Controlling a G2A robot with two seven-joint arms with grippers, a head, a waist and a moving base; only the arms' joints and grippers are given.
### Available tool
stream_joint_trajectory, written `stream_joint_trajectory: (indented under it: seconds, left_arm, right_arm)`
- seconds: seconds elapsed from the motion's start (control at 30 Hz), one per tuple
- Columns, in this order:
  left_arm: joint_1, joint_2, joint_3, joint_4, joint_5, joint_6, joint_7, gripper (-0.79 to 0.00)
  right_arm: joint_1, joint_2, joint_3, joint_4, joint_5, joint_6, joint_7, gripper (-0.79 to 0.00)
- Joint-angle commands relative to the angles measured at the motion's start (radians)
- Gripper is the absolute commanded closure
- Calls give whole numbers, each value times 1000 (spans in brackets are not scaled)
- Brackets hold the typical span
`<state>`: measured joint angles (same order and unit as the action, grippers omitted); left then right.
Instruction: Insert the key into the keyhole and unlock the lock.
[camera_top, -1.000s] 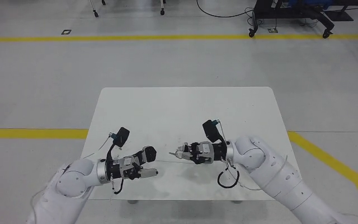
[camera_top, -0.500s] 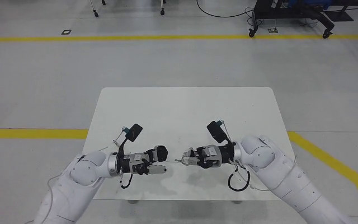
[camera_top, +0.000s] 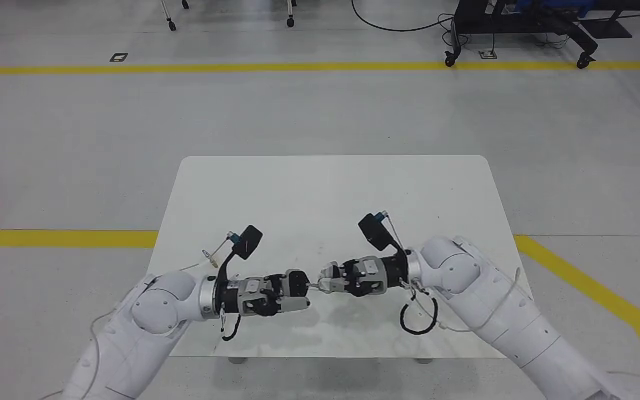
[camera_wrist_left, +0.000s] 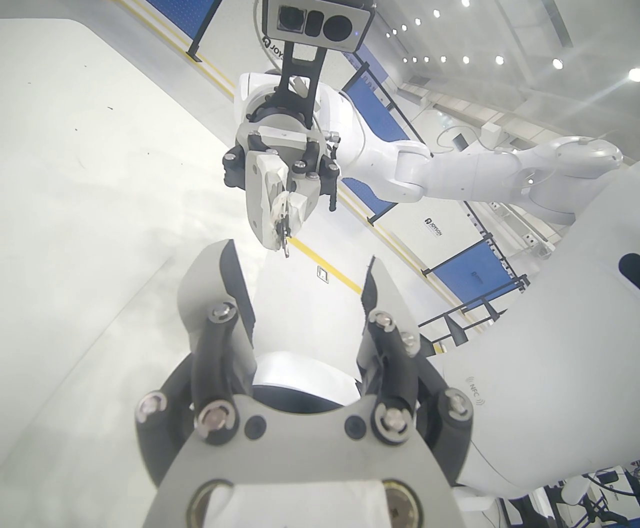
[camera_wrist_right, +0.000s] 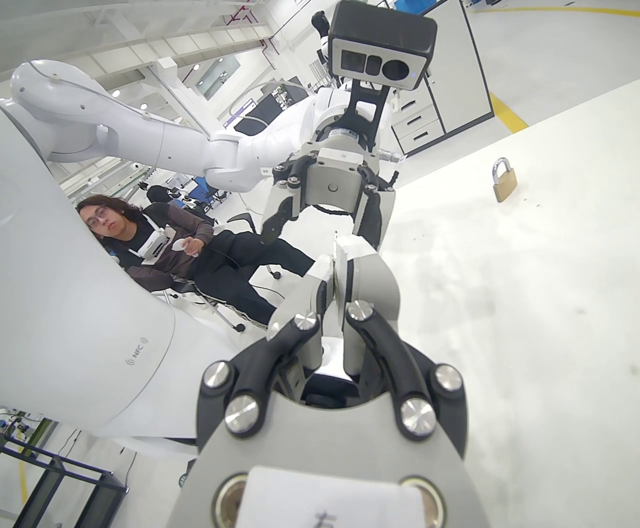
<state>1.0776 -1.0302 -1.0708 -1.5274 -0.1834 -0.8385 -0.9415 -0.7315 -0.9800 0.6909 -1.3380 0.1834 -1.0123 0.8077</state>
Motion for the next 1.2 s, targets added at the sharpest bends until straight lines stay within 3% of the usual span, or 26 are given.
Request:
stream_joint_trajectory:
  seconds: [0.0, 0.3, 0.57, 0.77, 0.87, 0.93, 1.17]
  left_arm:
    - [1, 0, 0, -2, 8, 9, 10, -372]
    - [0, 1, 4, -12, 41, 39, 37, -339]
    - [-4, 0, 14, -11, 61, 62, 51, 0]
    - [-6, 0, 19, -13, 76, 86, 61, 0]
    - [-2, 1, 9, -16, 112, 95, 92, 0]
    - [12, 2, -4, -21, 134, 90, 133, 0]
    - [53, 5, -27, -49, 161, 81, 199, 0]
  right_arm:
    - [3, -2, -4, 5, -1, 0, 0, 0]
    - [28, -10, -41, 28, -11, 0, 0, 0]
    - [44, -14, -59, 42, 2, 0, 0, 0]
    - [56, -13, -78, 42, 17, 0, 0, 0]
    - [59, -12, -79, 44, 31, 0, 0, -280]
    - [58, -10, -76, 46, 40, 0, 0, -314]
    - [52, -6, -68, 48, 48, 0, 0, -299]
